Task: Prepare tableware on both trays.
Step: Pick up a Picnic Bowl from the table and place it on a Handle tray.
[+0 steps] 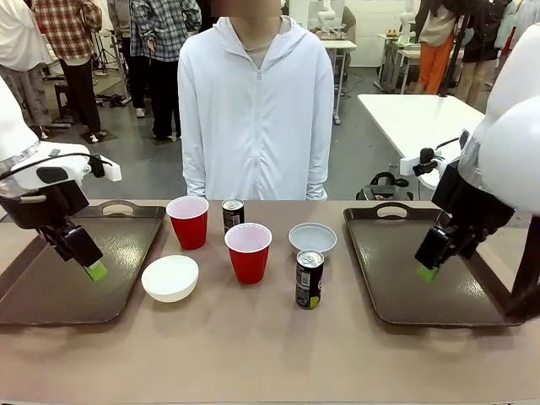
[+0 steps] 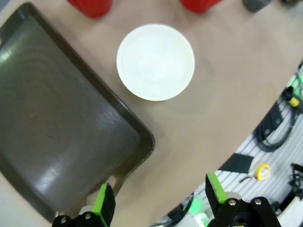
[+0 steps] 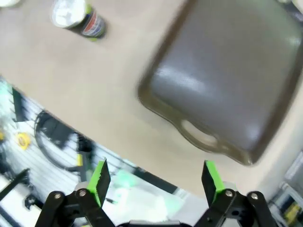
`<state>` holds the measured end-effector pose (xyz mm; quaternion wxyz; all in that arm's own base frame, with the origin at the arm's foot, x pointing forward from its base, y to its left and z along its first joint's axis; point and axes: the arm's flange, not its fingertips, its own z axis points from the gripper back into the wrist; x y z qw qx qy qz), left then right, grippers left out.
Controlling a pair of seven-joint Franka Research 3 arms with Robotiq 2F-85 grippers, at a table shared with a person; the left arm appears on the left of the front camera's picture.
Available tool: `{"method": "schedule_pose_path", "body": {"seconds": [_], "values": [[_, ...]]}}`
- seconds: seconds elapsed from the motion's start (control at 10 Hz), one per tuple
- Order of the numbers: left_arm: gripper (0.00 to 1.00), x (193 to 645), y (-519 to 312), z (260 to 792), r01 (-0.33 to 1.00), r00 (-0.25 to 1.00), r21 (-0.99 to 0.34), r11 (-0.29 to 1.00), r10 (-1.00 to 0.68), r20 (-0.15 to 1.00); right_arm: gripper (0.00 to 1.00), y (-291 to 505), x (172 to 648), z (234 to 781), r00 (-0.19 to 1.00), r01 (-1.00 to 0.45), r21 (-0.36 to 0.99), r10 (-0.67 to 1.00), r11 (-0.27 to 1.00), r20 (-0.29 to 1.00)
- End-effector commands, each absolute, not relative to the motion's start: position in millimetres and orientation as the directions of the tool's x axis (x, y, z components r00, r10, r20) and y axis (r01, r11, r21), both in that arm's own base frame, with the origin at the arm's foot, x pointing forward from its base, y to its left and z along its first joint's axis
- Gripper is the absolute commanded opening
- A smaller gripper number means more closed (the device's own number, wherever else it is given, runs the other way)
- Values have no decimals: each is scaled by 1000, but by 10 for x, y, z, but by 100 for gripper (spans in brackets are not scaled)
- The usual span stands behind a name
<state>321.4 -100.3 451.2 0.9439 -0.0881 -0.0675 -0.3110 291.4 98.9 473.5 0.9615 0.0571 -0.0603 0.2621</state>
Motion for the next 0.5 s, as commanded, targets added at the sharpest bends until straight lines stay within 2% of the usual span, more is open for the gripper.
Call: {"method": "schedule_pose_path", "body": {"seconds": [0.0, 0.2, 0.4], "values": [[100, 3404, -478, 4641, 521, 853, -418, 744, -469, 229, 100, 592, 3213, 4679, 888, -454, 462, 429, 762, 164], [100, 3513, 160, 4735, 437, 897, -586, 682, -381, 226, 100, -48, 3190, 4718, 927, -370, 672, 303, 642, 221], [100, 3591, 725, 4689, 344, 938, -692, 634, -269, 220, 100, -655, 3099, 4650, 954, -299, 769, 168, 565, 248]]}}
